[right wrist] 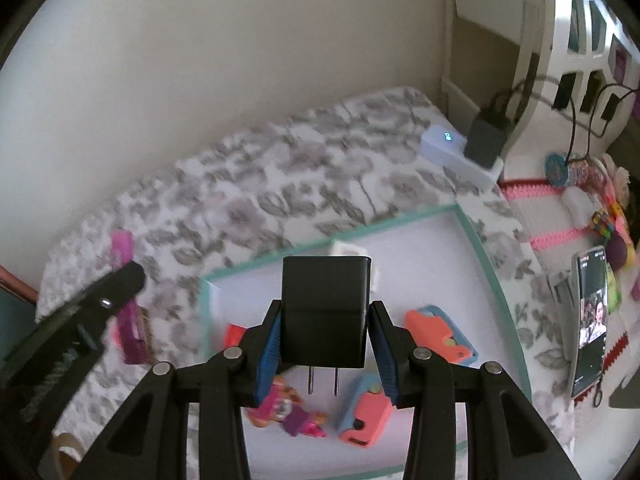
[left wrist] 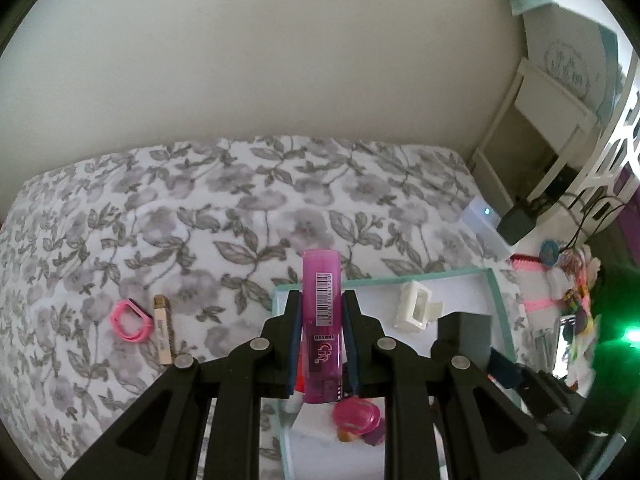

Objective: Organize rigid objects
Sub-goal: 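Carry the charger cube and pink stick over the tray with both tools, then lower the charger cube and pink stick into the tray and open both tools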

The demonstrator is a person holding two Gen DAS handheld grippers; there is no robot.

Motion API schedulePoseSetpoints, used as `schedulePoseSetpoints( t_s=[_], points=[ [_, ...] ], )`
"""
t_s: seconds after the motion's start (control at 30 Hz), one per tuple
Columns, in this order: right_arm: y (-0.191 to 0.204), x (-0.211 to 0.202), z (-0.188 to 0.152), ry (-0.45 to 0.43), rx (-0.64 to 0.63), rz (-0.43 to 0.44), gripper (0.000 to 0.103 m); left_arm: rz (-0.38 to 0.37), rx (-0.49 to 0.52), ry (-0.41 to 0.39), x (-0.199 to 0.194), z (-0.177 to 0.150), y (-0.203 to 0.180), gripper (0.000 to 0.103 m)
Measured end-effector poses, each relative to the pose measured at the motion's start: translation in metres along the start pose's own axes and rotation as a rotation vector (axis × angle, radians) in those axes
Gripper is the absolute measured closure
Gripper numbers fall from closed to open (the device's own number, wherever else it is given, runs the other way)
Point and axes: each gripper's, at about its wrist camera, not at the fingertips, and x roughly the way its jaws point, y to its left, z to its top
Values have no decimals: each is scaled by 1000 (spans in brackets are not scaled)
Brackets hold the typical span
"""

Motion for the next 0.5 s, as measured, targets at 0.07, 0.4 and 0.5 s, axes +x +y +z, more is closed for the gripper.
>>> schedulePoseSetpoints(
  t_s=[0.07, 0.4, 0.5],
  points=[
    [-6, 16, -5, 46, 5, -13, 59, -20, 2, 15, 9, -3, -4, 83],
    [-28, 48, -12, 142, 52, -13, 59, -43, 11, 104, 50, -12, -15, 83],
    [-30, 50, -11, 149, 56, -15, 58, -43, 8, 117, 56, -13, -15, 83]
  ],
)
